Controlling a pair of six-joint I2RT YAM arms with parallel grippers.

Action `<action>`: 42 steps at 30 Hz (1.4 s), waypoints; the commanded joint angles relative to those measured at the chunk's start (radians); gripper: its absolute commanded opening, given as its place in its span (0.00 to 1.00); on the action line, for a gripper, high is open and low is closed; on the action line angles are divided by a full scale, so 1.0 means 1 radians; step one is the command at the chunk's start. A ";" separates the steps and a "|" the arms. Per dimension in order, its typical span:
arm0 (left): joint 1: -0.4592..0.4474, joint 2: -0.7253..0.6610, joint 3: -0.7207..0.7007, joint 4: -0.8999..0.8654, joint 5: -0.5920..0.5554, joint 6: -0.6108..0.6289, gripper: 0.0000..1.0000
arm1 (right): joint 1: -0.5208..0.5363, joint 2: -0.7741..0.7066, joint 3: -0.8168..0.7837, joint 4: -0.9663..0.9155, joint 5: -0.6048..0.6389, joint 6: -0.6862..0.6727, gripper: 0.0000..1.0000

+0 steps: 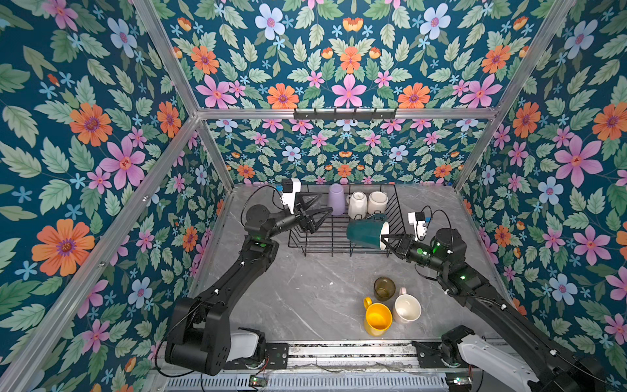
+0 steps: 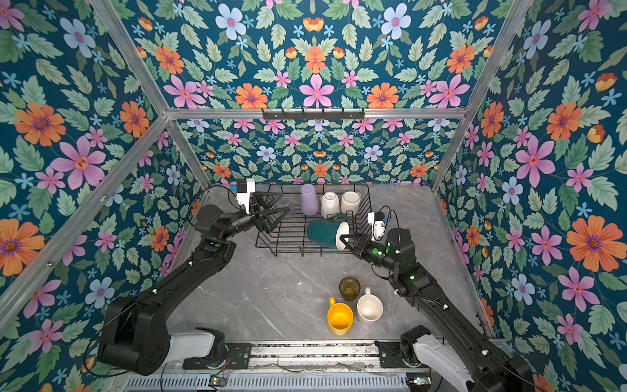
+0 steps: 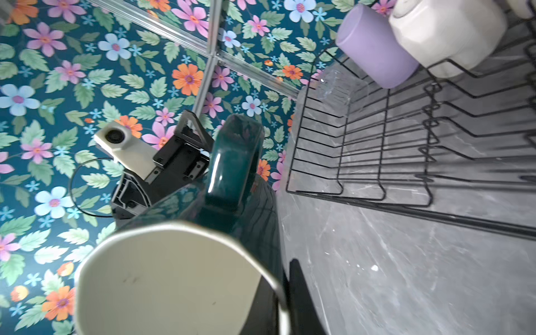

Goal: Load cups into a dish rack
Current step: Pass the cup.

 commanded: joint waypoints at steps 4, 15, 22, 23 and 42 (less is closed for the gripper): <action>-0.010 0.002 0.005 0.126 0.138 -0.078 0.99 | -0.001 0.056 0.058 0.226 -0.094 0.041 0.00; -0.027 0.014 0.011 0.125 0.192 -0.079 0.99 | -0.002 0.129 0.139 0.266 -0.172 0.035 0.00; -0.044 0.017 0.020 0.127 0.229 -0.089 0.99 | 0.002 0.183 0.182 0.282 -0.220 0.008 0.00; -0.047 0.019 0.023 0.130 0.235 -0.091 0.99 | 0.001 0.192 0.187 0.285 -0.225 0.004 0.00; -0.069 0.045 0.026 0.262 0.284 -0.199 0.99 | 0.099 0.302 0.314 0.265 -0.304 -0.180 0.00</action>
